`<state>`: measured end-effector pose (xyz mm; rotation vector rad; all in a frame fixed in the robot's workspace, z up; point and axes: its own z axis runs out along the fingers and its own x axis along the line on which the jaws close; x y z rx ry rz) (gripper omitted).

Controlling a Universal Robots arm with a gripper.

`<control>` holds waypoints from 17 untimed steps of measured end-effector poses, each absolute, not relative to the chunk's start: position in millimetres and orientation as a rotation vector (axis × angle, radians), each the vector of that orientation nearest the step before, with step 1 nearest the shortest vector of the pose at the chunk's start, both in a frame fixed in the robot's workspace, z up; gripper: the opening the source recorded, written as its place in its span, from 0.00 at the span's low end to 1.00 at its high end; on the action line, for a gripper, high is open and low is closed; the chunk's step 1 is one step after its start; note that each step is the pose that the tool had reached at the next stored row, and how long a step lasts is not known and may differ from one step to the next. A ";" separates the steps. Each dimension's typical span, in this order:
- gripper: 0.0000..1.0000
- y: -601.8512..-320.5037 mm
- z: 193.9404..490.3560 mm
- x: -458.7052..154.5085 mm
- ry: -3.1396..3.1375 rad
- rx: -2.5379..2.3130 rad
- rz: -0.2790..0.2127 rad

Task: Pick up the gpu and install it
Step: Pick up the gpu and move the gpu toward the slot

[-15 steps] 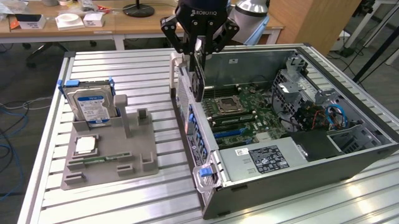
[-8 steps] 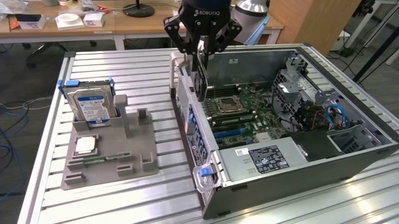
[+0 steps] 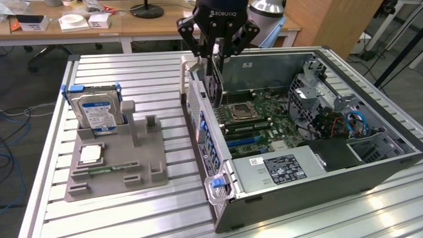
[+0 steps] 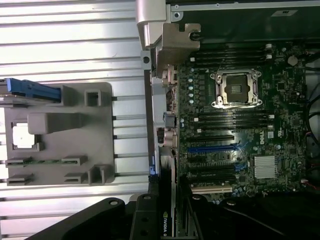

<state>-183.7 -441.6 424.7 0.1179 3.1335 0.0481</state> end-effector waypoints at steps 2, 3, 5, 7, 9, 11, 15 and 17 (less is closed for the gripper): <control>0.26 -441.6 424.7 -182.4 3.133 0.118 0.048; 0.26 -441.6 424.7 -181.7 3.133 0.118 0.048; 0.26 -441.6 424.7 -180.3 3.134 0.118 0.048; 0.26 -441.6 424.7 -179.1 3.134 0.118 0.048; 0.26 -441.6 424.7 -176.9 3.133 0.118 0.048; 0.26 -441.6 424.6 -176.0 3.133 0.118 0.048; 0.26 -441.6 424.4 -174.4 3.133 0.118 0.048; 0.26 -441.5 424.4 -173.2 3.134 0.118 0.048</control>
